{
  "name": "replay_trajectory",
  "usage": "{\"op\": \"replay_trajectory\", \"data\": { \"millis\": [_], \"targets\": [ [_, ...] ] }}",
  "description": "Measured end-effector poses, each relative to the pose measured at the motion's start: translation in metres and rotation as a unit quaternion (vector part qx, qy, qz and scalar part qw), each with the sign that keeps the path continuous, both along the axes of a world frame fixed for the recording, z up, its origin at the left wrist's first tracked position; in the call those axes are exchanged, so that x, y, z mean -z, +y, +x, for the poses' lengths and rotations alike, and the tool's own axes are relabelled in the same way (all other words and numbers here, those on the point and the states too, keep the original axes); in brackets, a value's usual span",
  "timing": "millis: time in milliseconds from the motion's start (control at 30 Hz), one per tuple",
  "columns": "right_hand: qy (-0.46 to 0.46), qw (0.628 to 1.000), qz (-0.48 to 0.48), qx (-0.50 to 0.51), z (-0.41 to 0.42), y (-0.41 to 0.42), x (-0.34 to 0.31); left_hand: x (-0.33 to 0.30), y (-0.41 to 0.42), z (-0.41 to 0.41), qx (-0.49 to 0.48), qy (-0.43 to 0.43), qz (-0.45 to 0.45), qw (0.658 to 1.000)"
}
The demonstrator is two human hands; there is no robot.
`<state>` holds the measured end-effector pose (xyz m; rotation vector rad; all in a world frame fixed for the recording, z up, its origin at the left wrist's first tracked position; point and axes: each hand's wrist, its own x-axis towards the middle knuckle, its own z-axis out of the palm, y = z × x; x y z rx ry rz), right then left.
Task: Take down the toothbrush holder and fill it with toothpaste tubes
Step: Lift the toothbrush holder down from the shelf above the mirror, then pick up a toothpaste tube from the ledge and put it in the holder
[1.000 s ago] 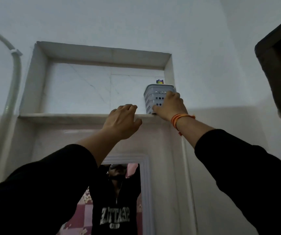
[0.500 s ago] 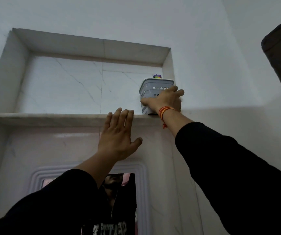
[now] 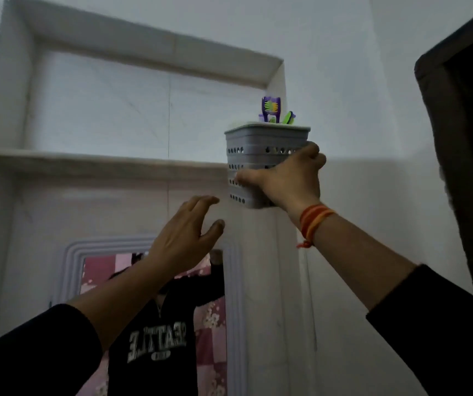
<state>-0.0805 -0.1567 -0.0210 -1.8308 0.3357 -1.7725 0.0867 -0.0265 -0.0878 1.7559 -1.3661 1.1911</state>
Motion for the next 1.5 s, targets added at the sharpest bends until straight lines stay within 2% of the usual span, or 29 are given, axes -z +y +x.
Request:
{"op": "replay_trajectory", "data": {
  "millis": [133, 267, 433, 533, 733, 900, 967, 1033, 1200, 1367, 1500],
  "targets": [
    [0.023, 0.999, 0.010, -0.043, -0.005, 0.013, 0.095, 0.071, 0.015, 0.005, 0.036, 0.085, 0.047, 0.995],
    [0.038, 0.996, 0.040, -0.071, -0.001, 0.025, 0.220, 0.162, 0.027, 0.011, 0.074, 0.135, 0.125, 0.980],
    [0.118, 0.985, 0.109, -0.065, 0.001, 0.030, 0.377, 0.288, 0.031, 0.018, 0.030, 0.238, 0.246, 0.939],
    [0.166, 0.970, 0.171, -0.055, -0.003, 0.029, 0.458, 0.351, 0.026, 0.021, 0.008, 0.284, 0.348, 0.894],
    [0.237, 0.936, 0.254, -0.048, -0.014, 0.032, 0.595, 0.451, 0.009, 0.036, -0.052, 0.343, 0.525, 0.777],
    [0.255, 0.906, 0.318, -0.110, -0.015, 0.047, 0.673, 0.515, 0.007, 0.050, -0.119, 0.378, 0.609, 0.688],
    [0.249, 0.898, 0.340, -0.124, -0.014, 0.052, 0.692, 0.534, 0.008, 0.054, -0.152, 0.403, 0.610, 0.666],
    [0.243, 0.894, 0.354, -0.130, -0.011, 0.054, 0.706, 0.553, 0.007, 0.059, -0.170, 0.434, 0.583, 0.665],
    [0.225, 0.887, 0.374, -0.152, -0.010, 0.054, 0.730, 0.584, -0.003, 0.059, -0.194, 0.487, 0.492, 0.695],
    [0.237, 0.885, 0.357, -0.183, -0.011, 0.047, 0.746, 0.596, -0.013, 0.053, -0.206, 0.536, 0.415, 0.705],
    [0.258, 0.881, 0.338, -0.206, -0.015, 0.040, 0.747, 0.585, -0.018, 0.051, -0.188, 0.530, 0.415, 0.715]
  ]
}}
